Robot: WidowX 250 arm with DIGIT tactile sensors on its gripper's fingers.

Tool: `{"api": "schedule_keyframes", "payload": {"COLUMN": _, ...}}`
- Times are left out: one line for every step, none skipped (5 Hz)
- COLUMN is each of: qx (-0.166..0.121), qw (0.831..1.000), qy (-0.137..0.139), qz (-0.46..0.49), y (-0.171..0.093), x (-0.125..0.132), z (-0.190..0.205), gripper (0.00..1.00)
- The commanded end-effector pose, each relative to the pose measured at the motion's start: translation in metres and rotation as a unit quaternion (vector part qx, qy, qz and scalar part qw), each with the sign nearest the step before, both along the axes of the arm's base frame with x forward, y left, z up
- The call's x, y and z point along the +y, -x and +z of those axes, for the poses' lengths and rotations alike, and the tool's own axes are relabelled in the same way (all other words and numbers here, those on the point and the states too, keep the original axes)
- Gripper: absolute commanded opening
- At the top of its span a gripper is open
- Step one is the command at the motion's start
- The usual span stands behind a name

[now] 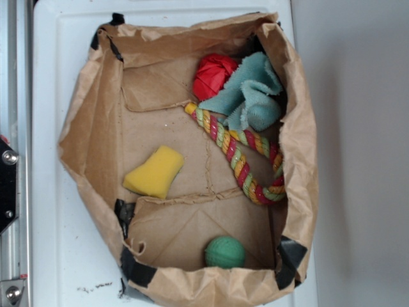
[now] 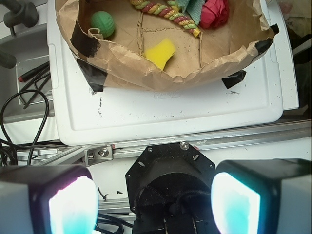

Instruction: Grab the blue cloth.

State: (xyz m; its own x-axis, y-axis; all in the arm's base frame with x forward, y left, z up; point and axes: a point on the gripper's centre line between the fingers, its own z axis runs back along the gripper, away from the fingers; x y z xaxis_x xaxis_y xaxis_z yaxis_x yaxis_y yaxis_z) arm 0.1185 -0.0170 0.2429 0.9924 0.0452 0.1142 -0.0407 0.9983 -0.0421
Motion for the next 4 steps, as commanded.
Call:
{"api": "schedule_keyframes", "payload": {"qx": 0.000, "qw": 1.000, "qy": 0.000, "qz": 0.000, "y": 0.000, "x": 0.000, "z": 0.000, "gripper": 1.00}}
{"api": "schedule_keyframes", "payload": {"qx": -0.018, "qw": 0.999, "qy": 0.033, "qz": 0.030, "y": -0.050, "x": -0.011, "z": -0.005, "gripper": 1.00}}
{"api": "schedule_keyframes", "payload": {"qx": -0.036, "qw": 0.998, "qy": 0.045, "qz": 0.031, "y": -0.092, "x": -0.016, "z": -0.009, "gripper": 1.00}}
{"api": "schedule_keyframes", "payload": {"qx": -0.062, "qw": 0.995, "qy": 0.064, "qz": 0.035, "y": -0.113, "x": -0.023, "z": -0.019, "gripper": 1.00}}
